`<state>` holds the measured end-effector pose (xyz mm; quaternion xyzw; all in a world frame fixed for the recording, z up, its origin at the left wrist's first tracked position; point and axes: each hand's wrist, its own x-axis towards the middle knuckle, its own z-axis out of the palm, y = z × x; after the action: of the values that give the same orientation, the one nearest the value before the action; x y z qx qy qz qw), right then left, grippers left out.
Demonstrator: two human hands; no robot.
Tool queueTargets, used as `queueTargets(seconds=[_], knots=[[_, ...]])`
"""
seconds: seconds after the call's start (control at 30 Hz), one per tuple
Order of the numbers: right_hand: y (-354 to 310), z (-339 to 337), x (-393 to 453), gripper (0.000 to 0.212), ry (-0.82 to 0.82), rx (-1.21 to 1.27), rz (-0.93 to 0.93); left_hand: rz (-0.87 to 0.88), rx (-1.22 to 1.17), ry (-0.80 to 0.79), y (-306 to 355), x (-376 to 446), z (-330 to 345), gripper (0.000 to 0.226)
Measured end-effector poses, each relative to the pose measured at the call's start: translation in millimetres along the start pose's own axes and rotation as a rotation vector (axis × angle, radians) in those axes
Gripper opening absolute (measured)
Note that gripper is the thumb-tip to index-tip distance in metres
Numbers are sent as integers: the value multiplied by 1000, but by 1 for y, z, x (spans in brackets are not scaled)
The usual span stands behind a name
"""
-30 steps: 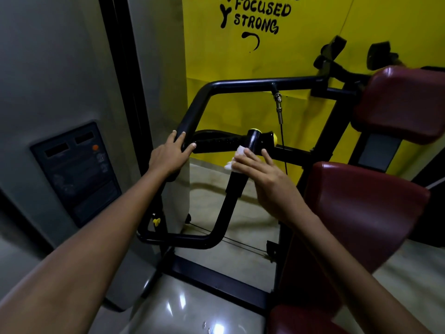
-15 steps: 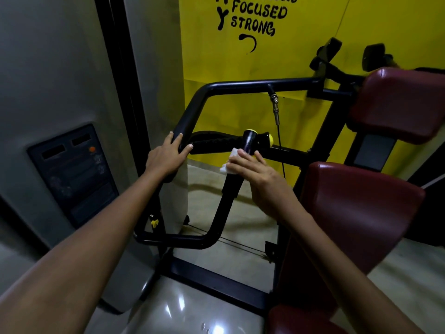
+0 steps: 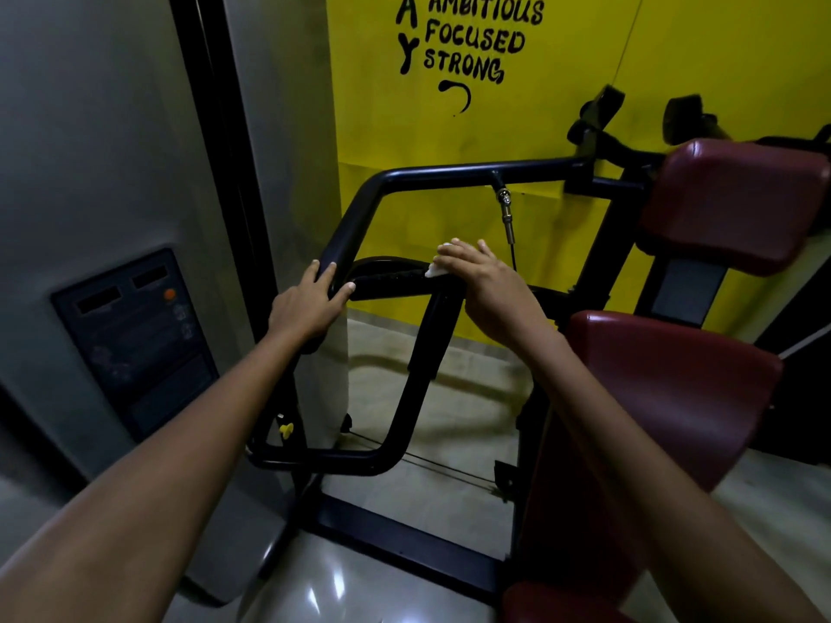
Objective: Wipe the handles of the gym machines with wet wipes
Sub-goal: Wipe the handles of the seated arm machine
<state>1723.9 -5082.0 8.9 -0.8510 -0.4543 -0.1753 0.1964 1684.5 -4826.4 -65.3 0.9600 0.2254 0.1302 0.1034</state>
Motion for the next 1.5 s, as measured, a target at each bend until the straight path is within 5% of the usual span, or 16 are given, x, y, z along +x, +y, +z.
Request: queueTargets(seconds=[0.43, 0.7, 0.9, 1.1, 1.5], knots=[[-2, -24, -9, 36, 106, 432, 398, 17, -25, -5, 2, -4, -4, 63], [10, -27, -7, 42, 184, 337, 447, 40, -9, -24, 1, -10, -7, 65], [20, -27, -7, 46, 394, 238, 446, 50, -10, -28, 0, -10, -6, 67], [18, 9, -13, 50, 126, 197, 450, 71, -10, -39, -2, -10, -6, 68], [35, -4, -6, 43, 12, 197, 322, 66, 11, -24, -3, -8, -4, 69]])
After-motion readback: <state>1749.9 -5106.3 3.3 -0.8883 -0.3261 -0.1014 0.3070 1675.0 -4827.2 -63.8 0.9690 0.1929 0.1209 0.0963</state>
